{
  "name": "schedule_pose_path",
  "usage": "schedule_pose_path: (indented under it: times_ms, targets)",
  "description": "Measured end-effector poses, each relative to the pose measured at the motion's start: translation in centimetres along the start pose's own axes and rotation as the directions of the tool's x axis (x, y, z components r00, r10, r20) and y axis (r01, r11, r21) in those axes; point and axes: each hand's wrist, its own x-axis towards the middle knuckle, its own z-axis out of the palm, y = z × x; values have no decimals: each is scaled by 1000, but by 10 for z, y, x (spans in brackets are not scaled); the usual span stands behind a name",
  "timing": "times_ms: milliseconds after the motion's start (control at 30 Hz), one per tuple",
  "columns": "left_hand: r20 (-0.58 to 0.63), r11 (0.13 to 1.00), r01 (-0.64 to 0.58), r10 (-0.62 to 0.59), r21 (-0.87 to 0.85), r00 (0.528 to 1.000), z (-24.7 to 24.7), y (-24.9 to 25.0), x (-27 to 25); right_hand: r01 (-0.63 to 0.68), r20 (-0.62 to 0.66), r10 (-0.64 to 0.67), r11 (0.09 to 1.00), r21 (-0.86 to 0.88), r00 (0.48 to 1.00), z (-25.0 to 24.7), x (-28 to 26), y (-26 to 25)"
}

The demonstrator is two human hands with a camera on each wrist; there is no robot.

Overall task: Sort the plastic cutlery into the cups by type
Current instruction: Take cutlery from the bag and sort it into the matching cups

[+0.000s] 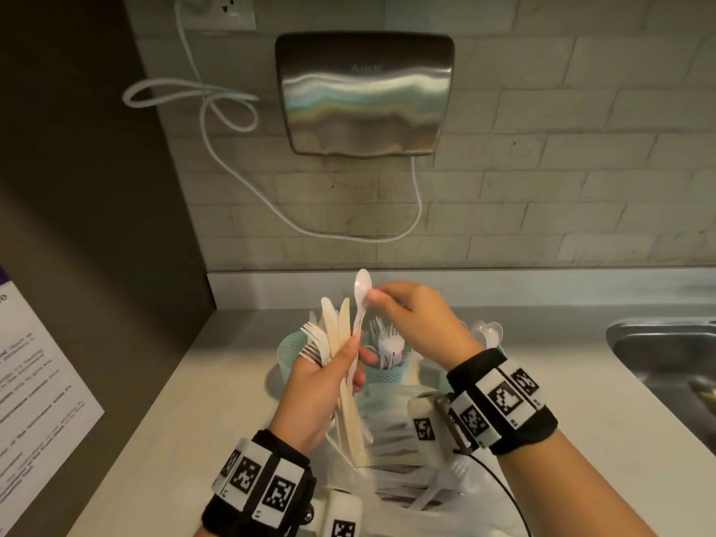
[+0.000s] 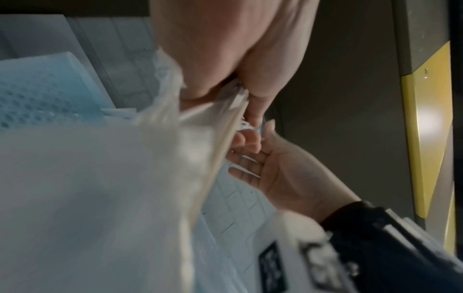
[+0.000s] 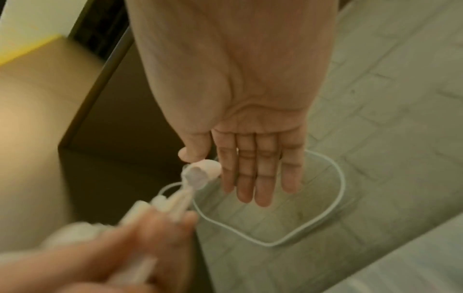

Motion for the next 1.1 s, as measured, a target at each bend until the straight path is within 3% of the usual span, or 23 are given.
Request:
schedule_pose_path:
  times_ms: [133,233,333,433,533,700,767,900,1100]
  targets:
    - [21,1000,4,-4,-15,1000,8,2,0,-78,-3,82,956,284,997,5,-6,-7]
    - [41,1000,17,-16,-25,999,7,2,-2,-117,-20,144,871,478,989,9,-7,-7]
    - [10,999,25,-24,-35,1000,6,2,-2,-48,-95,157,720,692,983,5,-10,-11]
    - [-68,999,27,-30,-47,997,4,1,0,63,-196,139,638,768,971,-8,-12,-17]
    - [-112,999,14,-18,-36,994,3,0,2,90,-217,117,652,753,969,-12,-15,-20]
    - [-85,999,-36,38,19,996,8,1,2,-54,-132,153,825,562,979,3,-14,0]
    - [-80,999,-41,42,23,996,8,3,3,-50,-195,176,853,519,965,-3,-15,8]
    - [-60,1000,-24,24,5,998,5,5,4,47,-412,205,850,524,888,-30,-14,30]
    - [18,999,-30,31,-28,999,22,8,-1,49,-549,310,839,542,776,-38,-17,77]
